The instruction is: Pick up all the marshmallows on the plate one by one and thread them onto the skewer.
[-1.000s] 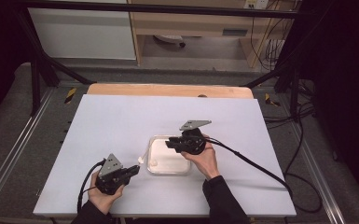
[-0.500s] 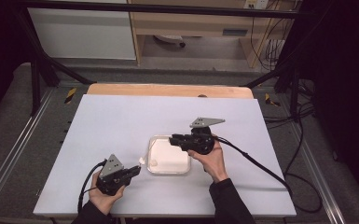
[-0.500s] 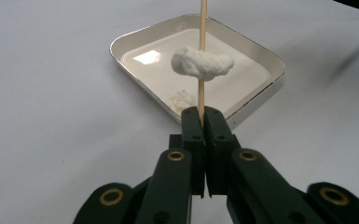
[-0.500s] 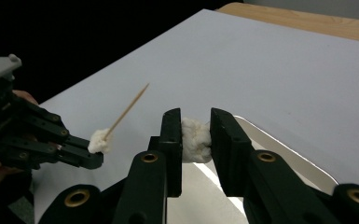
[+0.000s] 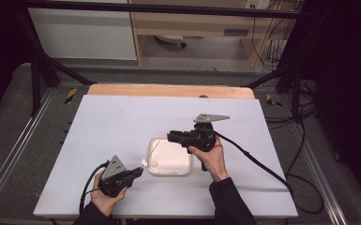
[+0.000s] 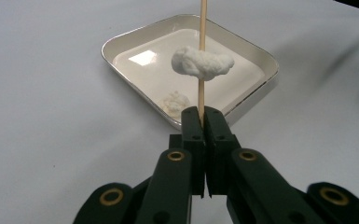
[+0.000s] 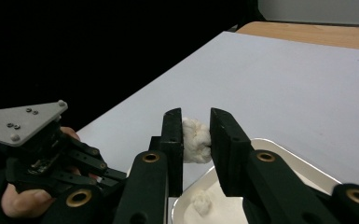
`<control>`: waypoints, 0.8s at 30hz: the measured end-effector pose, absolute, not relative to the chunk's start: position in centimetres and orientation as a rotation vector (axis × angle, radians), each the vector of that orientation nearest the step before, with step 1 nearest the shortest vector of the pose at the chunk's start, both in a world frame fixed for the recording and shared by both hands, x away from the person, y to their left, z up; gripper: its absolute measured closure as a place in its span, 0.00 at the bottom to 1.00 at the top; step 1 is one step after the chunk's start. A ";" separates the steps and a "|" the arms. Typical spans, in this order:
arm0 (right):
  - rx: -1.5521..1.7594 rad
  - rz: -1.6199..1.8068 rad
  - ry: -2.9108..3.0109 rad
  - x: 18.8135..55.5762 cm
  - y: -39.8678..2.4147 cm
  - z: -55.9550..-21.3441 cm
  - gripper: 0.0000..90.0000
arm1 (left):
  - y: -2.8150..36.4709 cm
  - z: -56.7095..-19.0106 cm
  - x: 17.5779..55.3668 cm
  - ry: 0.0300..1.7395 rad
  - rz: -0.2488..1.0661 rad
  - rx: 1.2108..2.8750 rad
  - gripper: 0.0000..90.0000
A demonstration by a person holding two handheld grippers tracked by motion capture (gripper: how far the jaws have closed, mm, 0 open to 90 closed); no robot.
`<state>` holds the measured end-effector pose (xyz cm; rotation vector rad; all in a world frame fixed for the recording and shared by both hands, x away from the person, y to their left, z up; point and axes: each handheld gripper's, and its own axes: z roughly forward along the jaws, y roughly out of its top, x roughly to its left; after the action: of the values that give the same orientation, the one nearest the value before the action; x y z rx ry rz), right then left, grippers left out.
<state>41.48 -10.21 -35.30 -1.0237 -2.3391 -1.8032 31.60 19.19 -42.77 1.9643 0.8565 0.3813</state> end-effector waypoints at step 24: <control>-1.019 -1.777 -2.260 42.2 -8.7 -36.2 0.84 | 19.1 -42.7 31.5 0.837 0.385 1.969 0.98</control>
<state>42.23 -8.65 -36.18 -1.0194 -2.2599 -1.7765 31.51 19.06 -42.74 1.9691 0.8369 0.3846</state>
